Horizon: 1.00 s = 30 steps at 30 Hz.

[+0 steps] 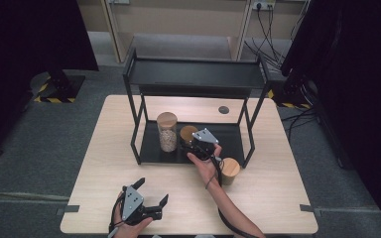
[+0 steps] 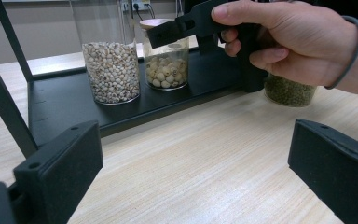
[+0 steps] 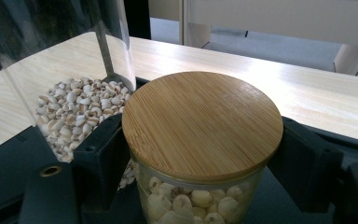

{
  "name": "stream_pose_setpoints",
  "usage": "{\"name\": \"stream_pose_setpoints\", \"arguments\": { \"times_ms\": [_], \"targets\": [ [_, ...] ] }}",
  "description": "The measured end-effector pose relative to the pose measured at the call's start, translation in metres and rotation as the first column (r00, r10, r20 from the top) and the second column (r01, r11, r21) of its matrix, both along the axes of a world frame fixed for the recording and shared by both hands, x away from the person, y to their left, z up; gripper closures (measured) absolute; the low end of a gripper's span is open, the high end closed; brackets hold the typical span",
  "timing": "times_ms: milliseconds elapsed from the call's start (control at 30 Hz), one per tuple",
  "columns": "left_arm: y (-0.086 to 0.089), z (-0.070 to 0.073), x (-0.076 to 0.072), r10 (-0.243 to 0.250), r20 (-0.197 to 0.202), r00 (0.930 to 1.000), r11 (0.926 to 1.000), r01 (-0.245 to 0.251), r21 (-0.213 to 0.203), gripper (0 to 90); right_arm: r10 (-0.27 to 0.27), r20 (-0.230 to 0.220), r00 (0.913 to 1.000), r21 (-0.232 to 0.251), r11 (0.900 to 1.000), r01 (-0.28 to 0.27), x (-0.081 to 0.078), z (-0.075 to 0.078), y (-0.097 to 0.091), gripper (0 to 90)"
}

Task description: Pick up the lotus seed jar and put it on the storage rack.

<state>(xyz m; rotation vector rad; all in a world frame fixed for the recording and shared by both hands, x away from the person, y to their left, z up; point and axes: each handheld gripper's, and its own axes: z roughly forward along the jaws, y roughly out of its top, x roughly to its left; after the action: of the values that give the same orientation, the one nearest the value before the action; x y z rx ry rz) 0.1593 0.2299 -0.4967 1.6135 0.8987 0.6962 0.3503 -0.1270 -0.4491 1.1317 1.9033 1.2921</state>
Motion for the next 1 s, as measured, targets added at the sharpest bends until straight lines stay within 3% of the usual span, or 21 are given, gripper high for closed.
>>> {"name": "stream_pose_setpoints", "arguments": {
  "times_ms": [233,533,1000],
  "targets": [
    [0.0,0.0,0.0,-0.004,-0.001,1.0,1.0,0.004,0.002,2.4,-0.011,-0.027,0.9996,0.024,0.9997,0.012,-0.007,0.004,-0.001,13.3],
    [0.0,0.0,0.0,-0.003,-0.003,1.0,1.0,0.003,0.002,2.4,0.002,-0.007,1.0,0.04,0.9992,-0.002,-0.025,0.012,-0.004,5.3],
    [0.0,0.0,0.0,-0.004,-0.005,1.0,1.0,0.004,0.001,2.6,0.059,0.022,0.998,0.077,0.9952,-0.06,-0.052,0.023,-0.016,5.2]
  ]
}}
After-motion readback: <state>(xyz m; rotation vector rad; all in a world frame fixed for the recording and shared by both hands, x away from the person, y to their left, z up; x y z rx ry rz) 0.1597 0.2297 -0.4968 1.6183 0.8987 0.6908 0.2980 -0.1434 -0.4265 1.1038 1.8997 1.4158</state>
